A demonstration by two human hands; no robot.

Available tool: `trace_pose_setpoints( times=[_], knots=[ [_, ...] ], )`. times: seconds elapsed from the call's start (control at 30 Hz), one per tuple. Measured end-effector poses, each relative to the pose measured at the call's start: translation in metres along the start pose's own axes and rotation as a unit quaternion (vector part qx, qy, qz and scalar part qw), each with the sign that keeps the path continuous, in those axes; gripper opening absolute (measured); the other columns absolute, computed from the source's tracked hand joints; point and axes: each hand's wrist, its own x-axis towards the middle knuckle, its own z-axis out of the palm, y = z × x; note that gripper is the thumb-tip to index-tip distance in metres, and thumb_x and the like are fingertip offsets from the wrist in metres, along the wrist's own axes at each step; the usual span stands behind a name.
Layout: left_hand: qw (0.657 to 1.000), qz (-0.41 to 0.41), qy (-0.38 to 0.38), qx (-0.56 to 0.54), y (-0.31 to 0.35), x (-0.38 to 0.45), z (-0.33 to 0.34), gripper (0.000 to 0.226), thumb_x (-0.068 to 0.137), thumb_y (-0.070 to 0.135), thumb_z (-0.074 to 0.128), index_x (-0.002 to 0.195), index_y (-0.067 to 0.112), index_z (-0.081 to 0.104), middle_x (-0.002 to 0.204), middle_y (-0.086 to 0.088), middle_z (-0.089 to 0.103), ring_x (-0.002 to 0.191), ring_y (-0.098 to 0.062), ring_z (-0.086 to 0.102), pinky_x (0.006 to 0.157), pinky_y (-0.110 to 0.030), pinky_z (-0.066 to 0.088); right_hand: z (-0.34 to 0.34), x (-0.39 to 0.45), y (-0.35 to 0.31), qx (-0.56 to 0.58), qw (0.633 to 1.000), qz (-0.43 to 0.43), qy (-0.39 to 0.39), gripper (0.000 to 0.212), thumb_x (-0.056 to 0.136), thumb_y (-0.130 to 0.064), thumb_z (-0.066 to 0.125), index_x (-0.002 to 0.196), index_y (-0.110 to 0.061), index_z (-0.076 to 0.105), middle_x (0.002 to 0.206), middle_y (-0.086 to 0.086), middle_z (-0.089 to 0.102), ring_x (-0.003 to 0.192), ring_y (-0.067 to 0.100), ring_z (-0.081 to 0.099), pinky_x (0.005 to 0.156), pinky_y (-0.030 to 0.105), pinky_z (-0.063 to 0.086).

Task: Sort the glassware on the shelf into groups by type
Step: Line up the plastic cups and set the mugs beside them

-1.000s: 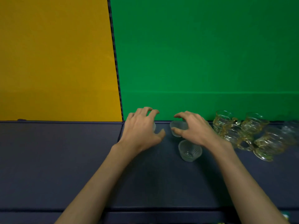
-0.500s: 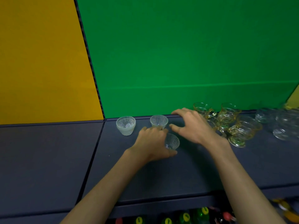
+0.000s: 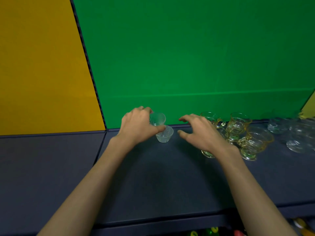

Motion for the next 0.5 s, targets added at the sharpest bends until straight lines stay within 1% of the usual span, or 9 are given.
trace_pose_setpoints(
  times=[0.13, 0.27, 0.37, 0.43, 0.5],
  knots=[
    [0.998, 0.021, -0.060, 0.007, 0.014, 0.020, 0.013, 0.083, 0.071, 0.078, 0.062, 0.129, 0.018, 0.058, 0.128, -0.006, 0.063, 0.118, -0.030, 0.057, 0.093, -0.040, 0.045, 0.001, 0.006, 0.000, -0.004, 1.000, -0.008, -0.003, 0.054, 0.090, -0.044, 0.064, 0.137, -0.020, 0.055, 0.134, 0.004, 0.060, 0.120, 0.025, 0.058, 0.097, 0.037, 0.047],
    [0.993, 0.042, -0.111, 0.023, 0.023, 0.030, 0.029, 0.082, 0.072, 0.076, 0.063, 0.127, 0.015, 0.059, 0.127, -0.008, 0.062, 0.118, -0.030, 0.056, 0.093, -0.042, 0.043, 0.002, 0.009, 0.002, -0.006, 1.000, -0.010, -0.003, 0.056, 0.089, -0.046, 0.065, 0.137, -0.020, 0.055, 0.133, 0.004, 0.061, 0.118, 0.026, 0.059, 0.096, 0.038, 0.048],
    [0.989, 0.052, -0.129, 0.041, 0.025, 0.034, 0.036, 0.078, 0.070, 0.076, 0.066, 0.118, 0.014, 0.062, 0.118, -0.007, 0.063, 0.112, -0.029, 0.057, 0.089, -0.042, 0.043, 0.004, 0.011, 0.003, -0.007, 1.000, -0.010, -0.007, 0.056, 0.088, -0.046, 0.065, 0.138, -0.021, 0.055, 0.134, 0.003, 0.060, 0.119, 0.025, 0.059, 0.097, 0.038, 0.048],
    [0.987, 0.055, -0.140, 0.055, 0.025, 0.035, 0.039, 0.074, 0.066, 0.077, 0.068, 0.106, 0.015, 0.064, 0.104, -0.005, 0.062, 0.105, -0.029, 0.059, 0.083, -0.041, 0.041, 0.006, 0.013, 0.002, -0.006, 1.000, -0.012, -0.008, 0.056, 0.088, -0.046, 0.065, 0.137, -0.021, 0.055, 0.133, 0.003, 0.060, 0.119, 0.026, 0.059, 0.097, 0.040, 0.049],
    [0.985, 0.049, -0.157, 0.055, 0.024, 0.035, 0.040, 0.073, 0.063, 0.079, 0.069, 0.100, 0.016, 0.064, 0.095, -0.002, 0.062, 0.097, -0.027, 0.061, 0.079, -0.039, 0.039, 0.008, 0.015, 0.001, -0.002, 1.000, -0.014, -0.013, 0.056, 0.088, -0.044, 0.065, 0.138, -0.020, 0.055, 0.133, 0.003, 0.060, 0.119, 0.026, 0.059, 0.098, 0.041, 0.048]
  ],
)
